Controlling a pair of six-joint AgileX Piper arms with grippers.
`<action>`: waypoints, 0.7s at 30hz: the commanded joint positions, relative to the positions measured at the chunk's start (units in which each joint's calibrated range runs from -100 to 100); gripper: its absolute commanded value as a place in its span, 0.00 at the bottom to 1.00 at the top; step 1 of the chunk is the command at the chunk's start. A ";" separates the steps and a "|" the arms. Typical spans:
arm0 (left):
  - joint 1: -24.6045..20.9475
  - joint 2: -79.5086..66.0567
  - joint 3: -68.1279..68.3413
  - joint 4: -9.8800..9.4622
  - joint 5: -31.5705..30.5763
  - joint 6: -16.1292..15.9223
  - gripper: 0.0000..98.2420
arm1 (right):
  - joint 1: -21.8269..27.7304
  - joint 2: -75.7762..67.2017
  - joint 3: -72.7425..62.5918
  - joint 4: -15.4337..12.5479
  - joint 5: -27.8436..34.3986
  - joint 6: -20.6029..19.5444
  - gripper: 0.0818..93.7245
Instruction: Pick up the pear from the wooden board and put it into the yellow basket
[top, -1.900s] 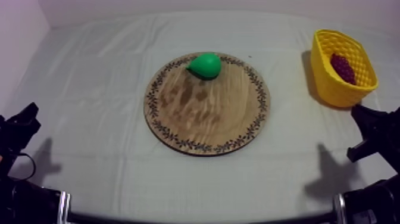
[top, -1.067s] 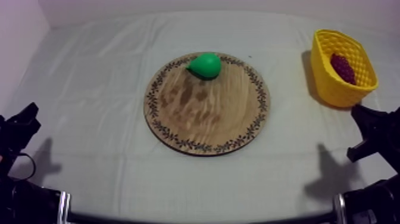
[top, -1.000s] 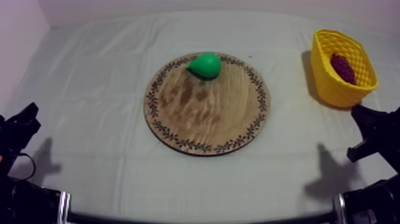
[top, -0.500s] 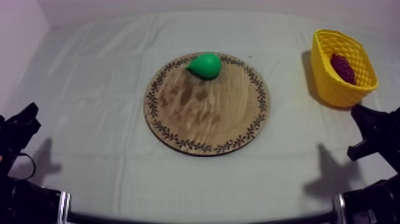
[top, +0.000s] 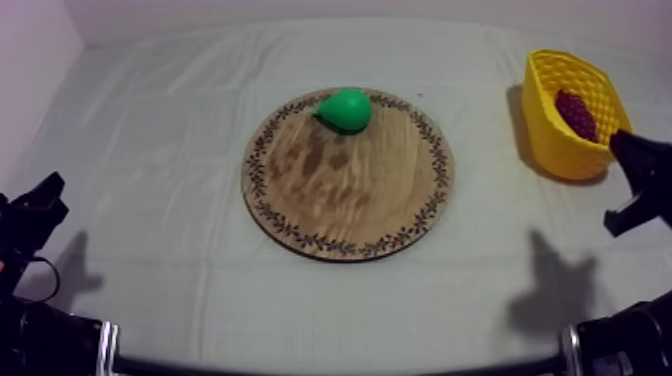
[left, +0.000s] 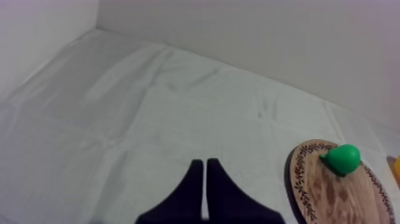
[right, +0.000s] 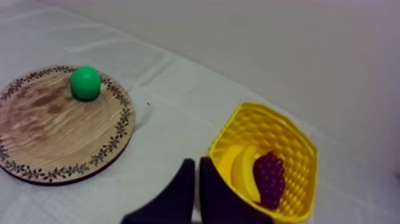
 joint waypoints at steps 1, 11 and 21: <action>0.00 0.00 0.00 -0.02 -0.01 0.01 0.00 | -0.07 6.46 -8.14 0.29 1.19 1.29 0.01; 0.00 0.00 0.00 -0.02 -0.01 0.01 0.00 | -2.10 29.84 -36.15 1.92 13.30 2.56 0.01; 0.00 0.00 0.00 -0.02 -0.01 0.01 0.00 | -7.30 49.57 -55.47 3.48 25.96 3.22 0.01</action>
